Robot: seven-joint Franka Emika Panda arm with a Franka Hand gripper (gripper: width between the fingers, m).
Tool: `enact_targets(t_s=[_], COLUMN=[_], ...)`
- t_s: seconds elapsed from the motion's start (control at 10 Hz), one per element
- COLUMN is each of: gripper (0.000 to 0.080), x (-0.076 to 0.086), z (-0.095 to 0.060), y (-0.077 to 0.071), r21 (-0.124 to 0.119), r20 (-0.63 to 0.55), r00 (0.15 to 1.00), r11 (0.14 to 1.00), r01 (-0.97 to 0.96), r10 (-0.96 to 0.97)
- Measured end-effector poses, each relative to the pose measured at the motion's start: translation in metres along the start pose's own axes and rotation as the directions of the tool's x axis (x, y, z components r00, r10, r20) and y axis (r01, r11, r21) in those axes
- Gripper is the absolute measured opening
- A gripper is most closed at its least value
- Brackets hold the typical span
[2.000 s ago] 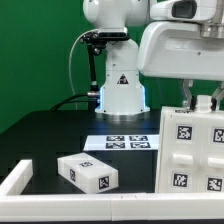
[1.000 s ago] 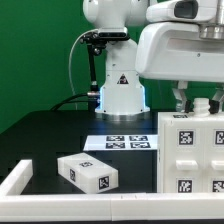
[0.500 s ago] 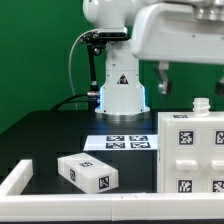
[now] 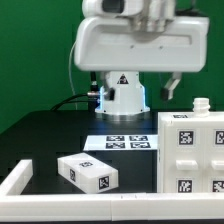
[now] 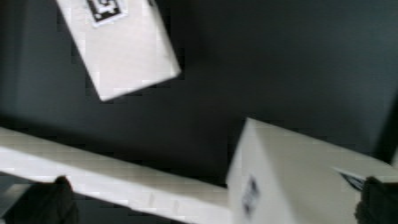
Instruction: Assemble cabinet
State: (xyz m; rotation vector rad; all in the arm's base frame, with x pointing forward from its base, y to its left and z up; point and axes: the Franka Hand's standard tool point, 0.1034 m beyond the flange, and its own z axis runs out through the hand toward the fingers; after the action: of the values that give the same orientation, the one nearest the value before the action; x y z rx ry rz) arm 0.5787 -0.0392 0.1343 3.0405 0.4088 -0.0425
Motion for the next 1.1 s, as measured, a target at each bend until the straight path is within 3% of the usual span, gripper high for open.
enact_targets(t_s=[0.1,0.5,0.7,0.8,0.9,1.1], gripper=[0.0797,0.0797,0.0797,0.0797,0.0797,0.0797], x=[-0.002,-0.002,-0.027,-0.035,-0.038,-0.042], z=[0.006,0.005,0.037,0.055,0.071,0.079], y=[0.003,0.004,0.040,0.054,0.061,0.046], r21=[-0.007,-0.007,0.008,0.002,-0.004,0.039], r20=[0.000,-0.006,-0.021,-0.016,-0.019,0.014], r00=[1.000,1.000,0.992,0.989,0.988,0.994], r11=[1.000,1.000,0.993,0.989,0.988,0.993], r01=[-0.004,0.010,0.121,0.146,0.156,0.110], r10=[0.004,-0.010,-0.121,-0.145,-0.156,-0.111])
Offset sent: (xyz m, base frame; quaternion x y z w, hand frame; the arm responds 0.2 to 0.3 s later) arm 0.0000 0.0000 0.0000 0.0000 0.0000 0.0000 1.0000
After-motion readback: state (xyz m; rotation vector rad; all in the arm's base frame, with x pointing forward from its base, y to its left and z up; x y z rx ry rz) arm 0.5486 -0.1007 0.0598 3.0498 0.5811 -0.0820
